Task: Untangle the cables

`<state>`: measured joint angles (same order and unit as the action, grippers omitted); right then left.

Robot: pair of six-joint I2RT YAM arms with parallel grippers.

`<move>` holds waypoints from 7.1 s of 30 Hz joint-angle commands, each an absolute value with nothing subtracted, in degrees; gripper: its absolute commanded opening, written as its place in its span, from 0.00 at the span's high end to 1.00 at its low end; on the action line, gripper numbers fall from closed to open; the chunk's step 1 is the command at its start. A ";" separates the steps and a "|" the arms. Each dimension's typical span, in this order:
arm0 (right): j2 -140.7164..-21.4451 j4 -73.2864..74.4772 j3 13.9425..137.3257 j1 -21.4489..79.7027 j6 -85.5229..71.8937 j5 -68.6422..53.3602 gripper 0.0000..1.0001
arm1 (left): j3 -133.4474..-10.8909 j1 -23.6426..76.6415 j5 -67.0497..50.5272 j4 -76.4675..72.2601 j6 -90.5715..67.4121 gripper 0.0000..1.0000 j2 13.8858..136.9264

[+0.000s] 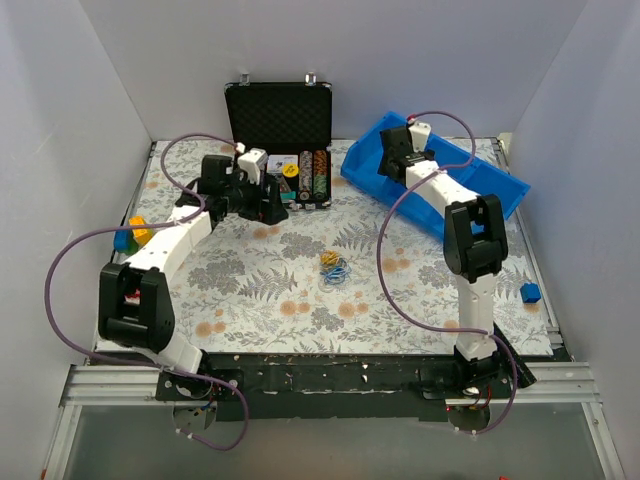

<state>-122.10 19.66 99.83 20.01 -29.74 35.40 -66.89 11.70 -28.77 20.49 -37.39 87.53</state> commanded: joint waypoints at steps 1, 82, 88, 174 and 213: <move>-125.06 19.16 105.90 20.21 -30.24 38.15 0.20 | -69.08 16.25 -25.14 18.72 -35.16 0.02 91.22; -106.61 5.97 82.62 56.94 -35.59 50.35 0.99 | -86.40 32.52 -3.61 38.06 -33.66 0.02 65.48; -106.61 6.41 78.93 60.64 -38.58 53.26 0.99 | -85.52 32.08 -2.64 38.06 -33.31 0.02 64.16; -71.97 -8.97 30.14 66.62 -20.13 14.33 0.48 | -48.51 22.50 13.89 15.46 -23.81 0.34 73.84; -62.75 -2.81 26.98 67.76 -21.01 12.48 0.83 | -44.12 16.79 9.05 20.23 -26.54 0.43 74.52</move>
<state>-61.39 0.45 23.99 67.53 -22.04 12.91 -44.60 17.32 0.95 25.58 -27.40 71.37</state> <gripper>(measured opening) 0.174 0.599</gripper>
